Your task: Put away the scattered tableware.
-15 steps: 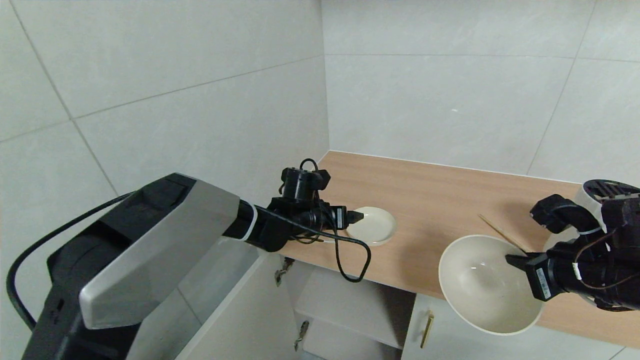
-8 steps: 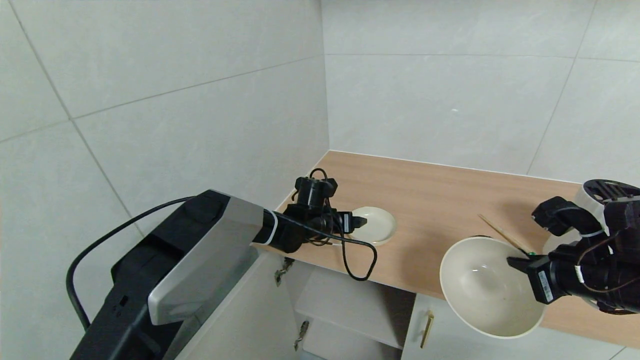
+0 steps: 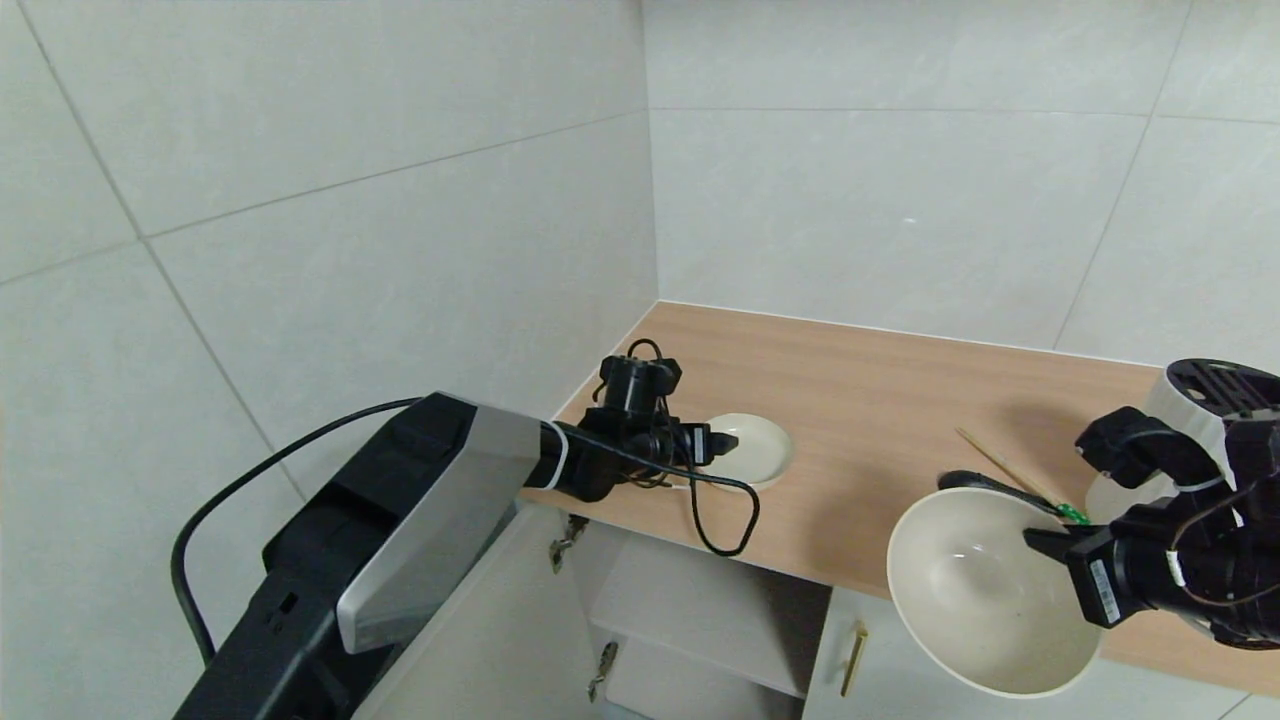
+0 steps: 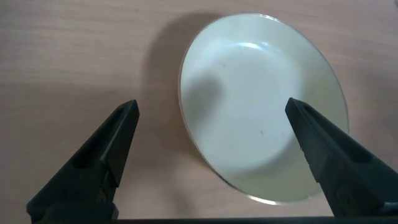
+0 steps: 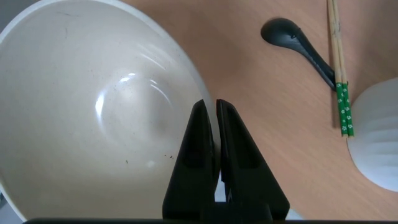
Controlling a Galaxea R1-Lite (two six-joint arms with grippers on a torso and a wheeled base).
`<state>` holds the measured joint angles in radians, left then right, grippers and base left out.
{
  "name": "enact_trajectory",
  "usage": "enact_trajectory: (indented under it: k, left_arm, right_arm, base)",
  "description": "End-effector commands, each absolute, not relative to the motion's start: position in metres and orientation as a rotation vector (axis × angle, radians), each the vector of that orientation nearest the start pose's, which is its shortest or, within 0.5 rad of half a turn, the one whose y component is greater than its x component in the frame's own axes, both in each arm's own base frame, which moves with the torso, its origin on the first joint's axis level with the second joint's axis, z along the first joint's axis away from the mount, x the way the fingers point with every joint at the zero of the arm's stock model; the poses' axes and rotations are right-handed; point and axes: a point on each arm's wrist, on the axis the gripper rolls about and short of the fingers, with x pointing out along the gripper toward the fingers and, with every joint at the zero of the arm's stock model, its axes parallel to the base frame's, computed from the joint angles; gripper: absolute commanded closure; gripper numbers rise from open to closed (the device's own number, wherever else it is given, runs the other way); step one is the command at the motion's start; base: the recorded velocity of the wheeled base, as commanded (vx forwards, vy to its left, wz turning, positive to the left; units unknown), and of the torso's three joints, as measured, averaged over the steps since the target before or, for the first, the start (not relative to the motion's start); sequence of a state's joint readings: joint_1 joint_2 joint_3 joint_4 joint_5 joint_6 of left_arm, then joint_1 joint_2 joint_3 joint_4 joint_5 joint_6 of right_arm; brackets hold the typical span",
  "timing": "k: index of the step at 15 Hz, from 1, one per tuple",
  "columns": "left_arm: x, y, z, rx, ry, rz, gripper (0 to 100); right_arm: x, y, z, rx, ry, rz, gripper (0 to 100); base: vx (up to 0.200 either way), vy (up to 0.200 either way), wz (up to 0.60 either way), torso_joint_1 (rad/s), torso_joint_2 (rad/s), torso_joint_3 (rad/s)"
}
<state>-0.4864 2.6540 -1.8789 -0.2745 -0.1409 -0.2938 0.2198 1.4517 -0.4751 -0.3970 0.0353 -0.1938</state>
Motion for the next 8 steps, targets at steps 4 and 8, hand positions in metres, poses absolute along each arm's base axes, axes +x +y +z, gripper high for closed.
enact_trajectory:
  k: [4,8]
  left_arm:
    - [0.476,-0.259,0.012,-0.191,0.577,-0.546,0]
    - [0.473,-0.268,-0.002,-0.174,0.643,-0.552,0]
  right_arm:
    - [0.206,0.046,0.141,-0.238,0.545,0.299,100]
    - [0.212,0.047,0.145,-0.238,0.532,0.299,100]
  base:
    - [0.000,0.000,0.00,0.000,0.00,0.000]
    - [0.000,0.000,0.00,0.000,0.00,0.000]
